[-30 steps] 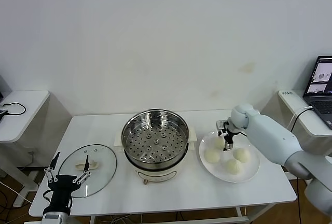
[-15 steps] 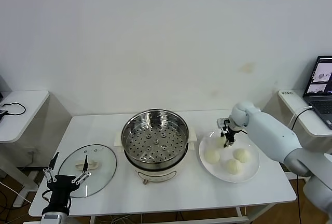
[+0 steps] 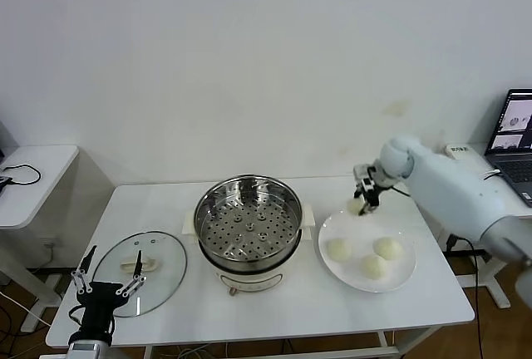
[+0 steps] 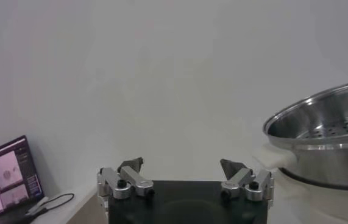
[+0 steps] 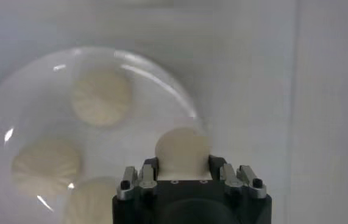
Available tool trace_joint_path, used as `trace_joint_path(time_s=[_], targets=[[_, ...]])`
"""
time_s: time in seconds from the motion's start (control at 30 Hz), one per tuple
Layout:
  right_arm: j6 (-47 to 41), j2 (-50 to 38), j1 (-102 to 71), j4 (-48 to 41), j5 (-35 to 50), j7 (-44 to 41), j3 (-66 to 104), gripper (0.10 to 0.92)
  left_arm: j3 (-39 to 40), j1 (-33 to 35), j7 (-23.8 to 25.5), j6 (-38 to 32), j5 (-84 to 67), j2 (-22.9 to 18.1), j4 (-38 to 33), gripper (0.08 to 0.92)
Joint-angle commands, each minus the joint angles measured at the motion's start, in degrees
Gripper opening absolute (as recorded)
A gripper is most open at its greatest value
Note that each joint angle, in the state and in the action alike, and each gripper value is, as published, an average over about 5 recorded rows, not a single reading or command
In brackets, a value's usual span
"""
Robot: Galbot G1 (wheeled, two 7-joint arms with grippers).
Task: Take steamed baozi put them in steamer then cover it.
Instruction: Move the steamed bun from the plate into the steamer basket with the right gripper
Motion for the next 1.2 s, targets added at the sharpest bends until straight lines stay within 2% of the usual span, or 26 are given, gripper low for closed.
trace_joint_path(time_s=[0.03,0.27,0.63,0.87,1.2], targets=[[-0.76,-1.75,17.12,7.42,12.55,-0.46,-9.24,0.526,0.04,0.14,0.10,-0.09,-0.29,0.22,0.51,0.823],[-0.74,4.25,25.34,10.99,17.73,0.28,-15.91,0.526,0.04,0.22,0.14,-0.45,-0.32,0.10,1.09,0.823],[3.44,17.14,23.43,12.96,21.18,4.28,-22.00,0.526,-1.03,0.25,0.14,-0.62,-0.34,-0.31,0.94,0.823],[11.11,21.32,20.24,10.97,15.95,6.53,-25.30,0.526,-2.03,0.27,0.10,-0.75,-0.32,-0.64,0.83,0.823],[24.99,23.23,14.44,2.32,1.65,12.08,-26.08,0.522,-2.38,0.07,0.02,-1.04,-0.16,-1.13,1.22,0.823]])
